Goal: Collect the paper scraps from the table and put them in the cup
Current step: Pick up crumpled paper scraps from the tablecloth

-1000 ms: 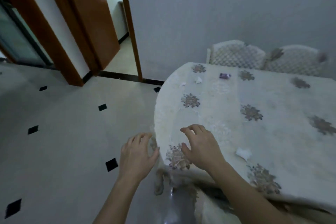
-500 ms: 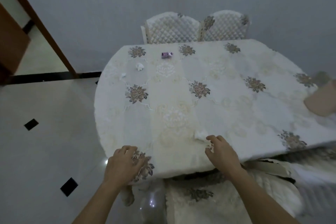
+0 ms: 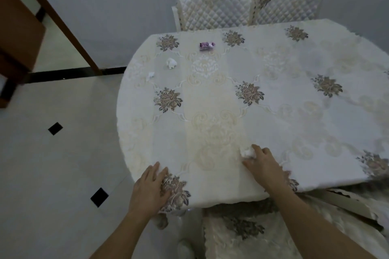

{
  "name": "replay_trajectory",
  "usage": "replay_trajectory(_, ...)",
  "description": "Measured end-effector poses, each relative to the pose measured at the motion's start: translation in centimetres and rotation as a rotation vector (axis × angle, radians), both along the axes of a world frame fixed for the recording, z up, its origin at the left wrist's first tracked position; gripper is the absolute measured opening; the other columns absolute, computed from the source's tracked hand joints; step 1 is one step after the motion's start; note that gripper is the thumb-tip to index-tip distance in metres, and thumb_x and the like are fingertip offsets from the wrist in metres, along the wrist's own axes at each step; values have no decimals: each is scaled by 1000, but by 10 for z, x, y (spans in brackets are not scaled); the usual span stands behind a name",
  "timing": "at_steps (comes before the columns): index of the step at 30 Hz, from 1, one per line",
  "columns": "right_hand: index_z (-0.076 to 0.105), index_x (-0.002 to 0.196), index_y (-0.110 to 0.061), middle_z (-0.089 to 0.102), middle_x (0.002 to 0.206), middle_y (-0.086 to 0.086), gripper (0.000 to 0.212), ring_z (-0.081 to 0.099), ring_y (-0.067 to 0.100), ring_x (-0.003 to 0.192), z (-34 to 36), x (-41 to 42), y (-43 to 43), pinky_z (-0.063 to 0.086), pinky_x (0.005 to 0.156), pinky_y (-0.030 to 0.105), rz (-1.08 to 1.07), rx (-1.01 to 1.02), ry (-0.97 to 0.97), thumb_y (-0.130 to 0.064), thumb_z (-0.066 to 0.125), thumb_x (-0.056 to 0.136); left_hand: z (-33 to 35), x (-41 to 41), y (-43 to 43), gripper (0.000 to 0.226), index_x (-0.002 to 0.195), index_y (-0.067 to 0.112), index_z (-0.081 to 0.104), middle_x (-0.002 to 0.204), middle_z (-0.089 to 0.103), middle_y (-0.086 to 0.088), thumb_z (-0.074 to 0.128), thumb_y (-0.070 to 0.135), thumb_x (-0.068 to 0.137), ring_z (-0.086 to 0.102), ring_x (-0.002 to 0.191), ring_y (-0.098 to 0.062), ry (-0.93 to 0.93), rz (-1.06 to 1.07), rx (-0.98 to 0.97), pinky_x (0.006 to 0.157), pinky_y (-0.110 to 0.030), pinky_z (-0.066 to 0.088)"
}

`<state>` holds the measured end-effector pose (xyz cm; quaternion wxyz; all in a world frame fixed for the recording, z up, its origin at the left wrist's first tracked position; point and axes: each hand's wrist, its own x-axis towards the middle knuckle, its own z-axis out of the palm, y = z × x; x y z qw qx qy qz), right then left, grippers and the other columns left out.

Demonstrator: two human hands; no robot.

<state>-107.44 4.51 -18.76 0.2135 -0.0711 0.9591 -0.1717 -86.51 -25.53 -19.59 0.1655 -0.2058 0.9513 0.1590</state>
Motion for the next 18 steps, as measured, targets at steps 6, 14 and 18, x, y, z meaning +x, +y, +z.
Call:
replay_trajectory(6, 55, 116, -18, 57, 111, 5, 30, 57, 24, 87, -7, 0, -21, 41, 67, 32, 4, -40, 145, -41, 52, 97, 1, 1, -9, 67, 144, 31, 43, 157, 30, 0, 55, 58, 83, 33, 142, -26, 9, -70, -44, 107, -48, 36)
replay_trajectory(14, 53, 113, -17, 56, 106, 5, 26, 49, 20, 77, -10, 30, -77, 43, 65, 35, -128, -49, 142, -38, 49, 99, -1, 5, -51, 62, 130, 35, 55, 143, 52, 1, 36, 69, 81, 52, 128, -22, 41, -271, -55, 100, -46, 45)
replay_trajectory(18, 54, 107, -17, 56, 99, 3, 24, 50, 20, 77, -3, 61, -122, 40, 64, 34, -202, -54, 146, -39, 51, 98, -7, -5, -98, 61, 129, 33, 57, 141, 54, 0, 41, 65, 80, 54, 126, -22, 72, -338, -17, 97, -44, 48)
